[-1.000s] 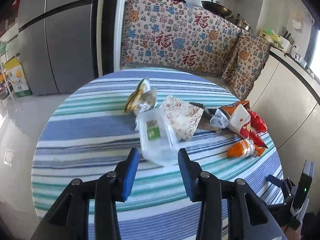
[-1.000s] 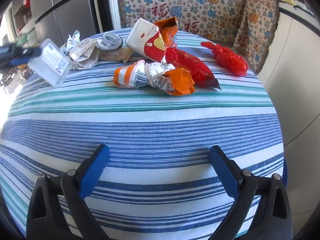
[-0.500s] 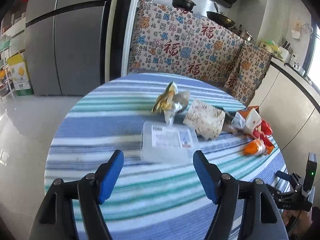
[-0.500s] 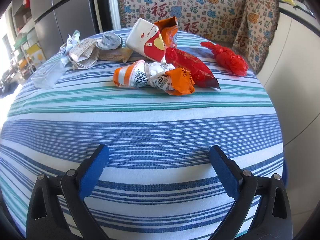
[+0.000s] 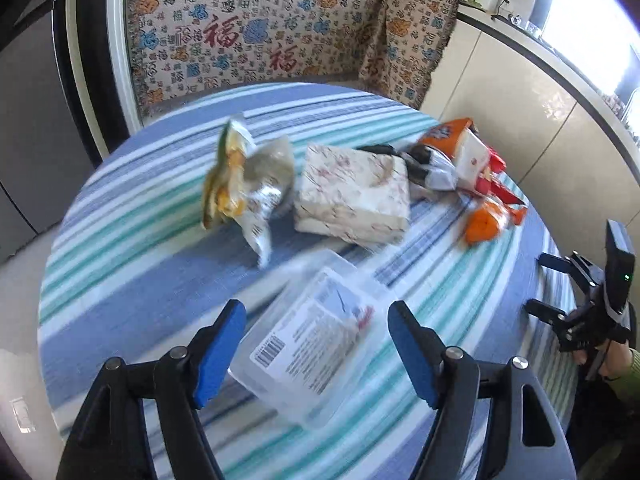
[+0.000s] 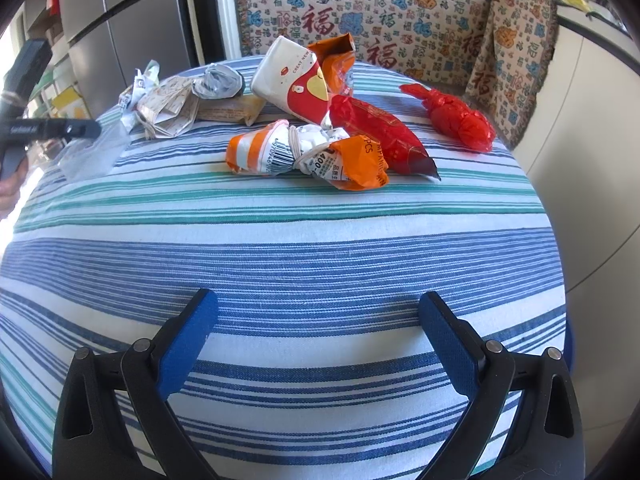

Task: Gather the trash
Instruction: 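Grasp the clear plastic box with the left tool while the right tool grasps the orange-white wrapper, then carry box and wrapper over the blue wastebasket and open both tools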

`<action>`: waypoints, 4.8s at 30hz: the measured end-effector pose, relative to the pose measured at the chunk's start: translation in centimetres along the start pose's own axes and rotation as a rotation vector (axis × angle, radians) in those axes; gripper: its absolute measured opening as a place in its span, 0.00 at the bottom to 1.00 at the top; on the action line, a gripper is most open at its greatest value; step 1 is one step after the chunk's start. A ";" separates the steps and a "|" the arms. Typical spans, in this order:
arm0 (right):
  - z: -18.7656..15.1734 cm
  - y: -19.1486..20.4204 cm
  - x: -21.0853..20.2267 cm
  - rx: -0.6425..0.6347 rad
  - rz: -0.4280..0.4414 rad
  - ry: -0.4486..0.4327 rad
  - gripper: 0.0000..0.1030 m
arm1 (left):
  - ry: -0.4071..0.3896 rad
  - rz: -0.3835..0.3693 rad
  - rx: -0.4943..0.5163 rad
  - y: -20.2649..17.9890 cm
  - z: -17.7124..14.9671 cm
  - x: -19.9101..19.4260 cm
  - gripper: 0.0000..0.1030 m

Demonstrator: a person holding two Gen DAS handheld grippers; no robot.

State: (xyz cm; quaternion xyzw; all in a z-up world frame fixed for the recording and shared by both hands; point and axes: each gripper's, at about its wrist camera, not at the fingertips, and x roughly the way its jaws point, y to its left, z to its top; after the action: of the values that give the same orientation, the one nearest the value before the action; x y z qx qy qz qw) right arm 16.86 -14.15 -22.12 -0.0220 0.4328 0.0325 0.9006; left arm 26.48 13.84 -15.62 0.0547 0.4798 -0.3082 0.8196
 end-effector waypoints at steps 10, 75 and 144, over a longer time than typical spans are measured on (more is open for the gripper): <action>-0.1 -0.9 -0.3 0.042 0.033 -0.015 0.96 | -0.027 0.126 -0.046 -5.6 -5.1 1.4 0.73; 8.5 6.9 3.9 -0.102 0.323 0.107 0.71 | -0.126 0.375 -0.185 -7.2 -3.3 2.5 0.87; -1.0 -22.3 -10.7 0.330 0.021 -0.037 0.42 | -0.170 0.027 0.145 -36.0 3.7 6.4 0.59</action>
State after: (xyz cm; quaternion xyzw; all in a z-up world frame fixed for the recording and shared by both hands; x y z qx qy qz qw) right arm 11.08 -36.85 -14.11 0.1312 0.4156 -0.0292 0.8995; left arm 11.45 -19.43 -11.42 0.0943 0.3843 -0.3345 0.8553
